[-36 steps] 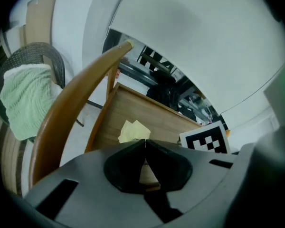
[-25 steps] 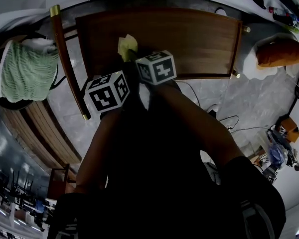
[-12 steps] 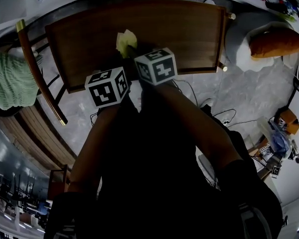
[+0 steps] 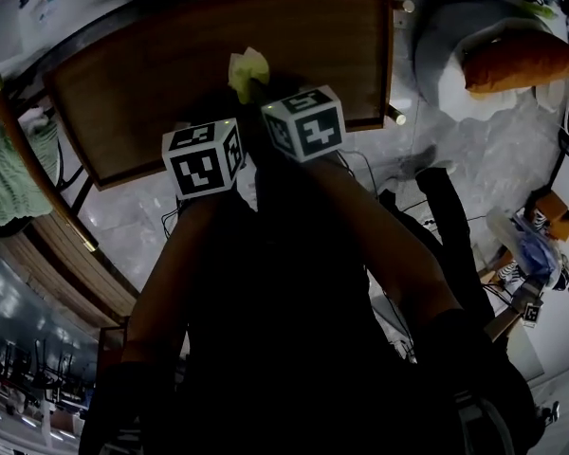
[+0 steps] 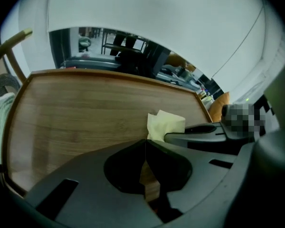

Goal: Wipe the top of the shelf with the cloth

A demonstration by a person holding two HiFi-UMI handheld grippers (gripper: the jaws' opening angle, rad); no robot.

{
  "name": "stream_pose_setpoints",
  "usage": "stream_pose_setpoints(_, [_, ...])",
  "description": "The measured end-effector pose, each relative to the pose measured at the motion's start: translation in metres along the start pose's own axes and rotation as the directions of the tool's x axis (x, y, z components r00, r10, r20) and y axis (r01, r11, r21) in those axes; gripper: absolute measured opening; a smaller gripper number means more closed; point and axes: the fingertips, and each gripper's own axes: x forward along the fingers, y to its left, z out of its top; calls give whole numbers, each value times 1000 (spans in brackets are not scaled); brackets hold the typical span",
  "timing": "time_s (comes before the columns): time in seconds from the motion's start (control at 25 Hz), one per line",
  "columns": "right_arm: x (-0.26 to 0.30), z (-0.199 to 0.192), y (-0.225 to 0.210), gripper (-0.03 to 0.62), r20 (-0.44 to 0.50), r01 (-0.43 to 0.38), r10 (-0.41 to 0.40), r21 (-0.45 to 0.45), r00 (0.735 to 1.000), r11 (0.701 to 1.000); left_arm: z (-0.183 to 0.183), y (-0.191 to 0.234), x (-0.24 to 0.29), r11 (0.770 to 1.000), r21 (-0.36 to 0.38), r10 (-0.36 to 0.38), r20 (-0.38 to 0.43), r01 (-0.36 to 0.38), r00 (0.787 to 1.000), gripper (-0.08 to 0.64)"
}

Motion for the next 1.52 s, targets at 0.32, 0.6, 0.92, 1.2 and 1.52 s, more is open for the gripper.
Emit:
stream_pose_setpoints(0.32, [-41,-10,-61,41,19,67,-68,46,997,997,8,-84,32,993,68,-95,-10,95,995,11])
stream_pose_setpoints(0.6, [-72,-18,-107,41,16,167,-169,82,985,982,15,-129,52,984,90,-151,-3,151,989,11])
stream_pose_setpoints(0.92, [-100,-21,-147,41,-2,305,-307,128,952,944,15,-142,56,982,86,-168,0,167,986,11])
stream_pose_setpoints(1.2, [-114,-22,-167,41,-19,444,-446,124,895,887,12,-127,47,983,73,-171,2,170,985,11])
stream_pose_setpoints(1.52, [-122,-13,-162,41,6,509,-515,146,857,848,5,-71,20,990,21,-139,20,139,990,11])
